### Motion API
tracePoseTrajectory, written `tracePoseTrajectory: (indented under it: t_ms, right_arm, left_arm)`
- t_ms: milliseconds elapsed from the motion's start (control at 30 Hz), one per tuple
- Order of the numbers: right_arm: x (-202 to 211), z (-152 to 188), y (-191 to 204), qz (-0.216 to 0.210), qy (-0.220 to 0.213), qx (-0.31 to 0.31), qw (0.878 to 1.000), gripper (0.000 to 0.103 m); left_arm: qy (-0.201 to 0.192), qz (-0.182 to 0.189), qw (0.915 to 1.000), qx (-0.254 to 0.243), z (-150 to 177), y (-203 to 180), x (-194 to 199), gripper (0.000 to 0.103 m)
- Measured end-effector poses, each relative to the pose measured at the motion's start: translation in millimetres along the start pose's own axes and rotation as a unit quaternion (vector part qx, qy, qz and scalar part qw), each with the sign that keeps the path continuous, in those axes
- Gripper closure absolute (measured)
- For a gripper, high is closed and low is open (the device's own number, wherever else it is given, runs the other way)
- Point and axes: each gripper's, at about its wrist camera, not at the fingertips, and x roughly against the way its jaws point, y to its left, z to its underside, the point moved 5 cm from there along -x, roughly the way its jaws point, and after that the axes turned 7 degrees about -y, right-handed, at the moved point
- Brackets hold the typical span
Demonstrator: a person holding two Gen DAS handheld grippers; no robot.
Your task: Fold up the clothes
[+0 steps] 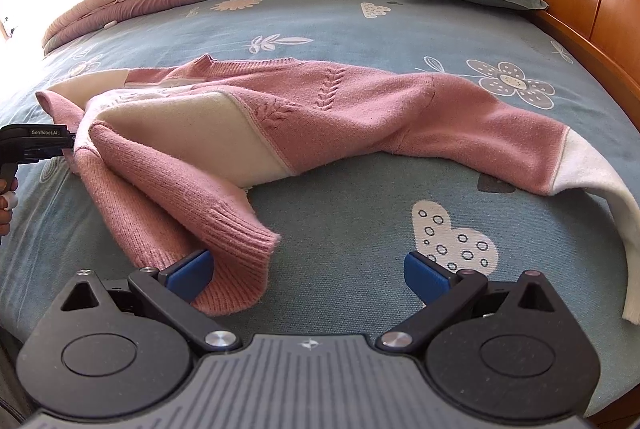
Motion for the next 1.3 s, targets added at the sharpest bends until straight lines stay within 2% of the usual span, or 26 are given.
tracePoseTrajectory:
  t_ms: [100,167,267,333,567,833,1033,1133,1233,1300]
  right_arm:
    - [0.5,0.0,0.7,-0.001,-0.001,-0.001,1.000,0.000]
    - [0.0,0.0,0.3,-0.001,0.000,-0.002,1.000,0.000]
    - [0.1,-1.0,0.5,-0.001,0.000,-0.002,1.000,0.000]
    - [3.2,-2.1,1.3,-0.001,-0.005,-0.002,1.000,0.000]
    - [8.8,-3.5,-1.9,0.007,-0.012,-0.005,1.000,0.000]
    - [15.2,-5.9,4.1,0.008,-0.018,0.005,1.000,0.000]
    - [18.9,-10.0,10.5,0.009,-0.023,0.013,1.000,0.000]
    - [19.7,-11.6,14.6,0.010,-0.023,0.020,0.999,0.000]
    - [19.4,-12.7,17.9,0.012,-0.022,0.023,0.999,0.000]
    - [19.2,-13.2,20.5,0.012,-0.021,0.025,0.999,0.000]
  left_arm:
    - [-0.005,0.015,0.9994,0.031,13.5,-1.9,4.8,0.067]
    - [-0.010,0.017,0.9995,0.025,19.3,-4.8,7.7,0.071]
    - [-0.011,0.012,0.9995,0.027,17.2,-2.3,9.0,0.097]
    - [-0.018,0.019,0.9991,0.032,8.7,2.2,12.9,0.100]
    - [-0.024,0.002,0.9988,-0.042,-21.9,14.0,39.8,0.101]
    - [-0.022,-0.061,0.9951,-0.074,-43.0,55.1,63.7,0.102]
    - [-0.012,-0.133,0.9892,-0.061,-66.0,116.9,76.7,0.102]
    - [-0.003,-0.171,0.9836,-0.057,-78.9,150.2,77.4,0.102]
    - [0.024,-0.208,0.9762,-0.058,-86.7,178.9,71.8,0.099]
    - [0.027,-0.250,0.9658,-0.064,-89.1,193.1,70.3,0.099]
